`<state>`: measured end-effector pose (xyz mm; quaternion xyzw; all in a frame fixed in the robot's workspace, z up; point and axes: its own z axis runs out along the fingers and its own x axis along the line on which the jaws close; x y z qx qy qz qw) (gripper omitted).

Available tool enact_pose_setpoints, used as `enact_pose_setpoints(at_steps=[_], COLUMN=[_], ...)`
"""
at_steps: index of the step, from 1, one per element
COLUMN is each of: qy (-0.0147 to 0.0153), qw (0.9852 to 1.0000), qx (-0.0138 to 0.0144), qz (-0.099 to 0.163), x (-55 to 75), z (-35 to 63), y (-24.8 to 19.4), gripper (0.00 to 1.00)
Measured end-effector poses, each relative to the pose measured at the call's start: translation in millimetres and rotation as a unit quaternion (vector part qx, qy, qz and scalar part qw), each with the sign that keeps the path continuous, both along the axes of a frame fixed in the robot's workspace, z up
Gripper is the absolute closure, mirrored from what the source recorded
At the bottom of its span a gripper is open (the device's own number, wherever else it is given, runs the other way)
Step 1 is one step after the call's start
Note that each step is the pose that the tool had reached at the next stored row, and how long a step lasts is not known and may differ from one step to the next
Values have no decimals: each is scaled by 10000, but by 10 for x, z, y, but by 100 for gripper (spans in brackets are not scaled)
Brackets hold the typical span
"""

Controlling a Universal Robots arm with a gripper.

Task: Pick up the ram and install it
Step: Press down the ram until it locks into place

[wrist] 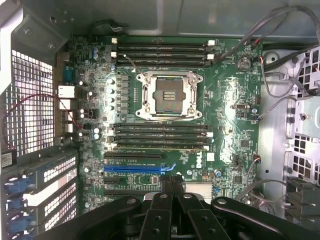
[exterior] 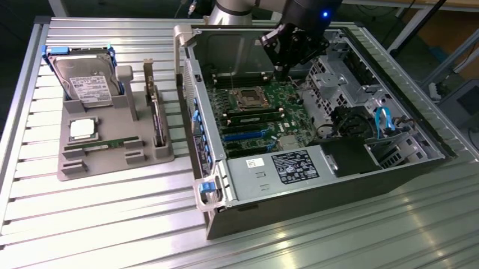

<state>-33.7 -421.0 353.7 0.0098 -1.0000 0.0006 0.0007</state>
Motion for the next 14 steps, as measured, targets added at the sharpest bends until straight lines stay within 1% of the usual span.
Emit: enact_pose_setpoints(at_steps=[2, 5, 7, 14], qy=[1, 0, 0, 0], qw=[10000, 10000, 10000, 10000], qx=[-1, -1, -1, -1], qz=[0, -1, 0, 0], x=[0, -1, 0, 0], z=[1, 0, 0, 0], y=[2, 46, 67, 68], gripper=[90, 90, 90, 90])
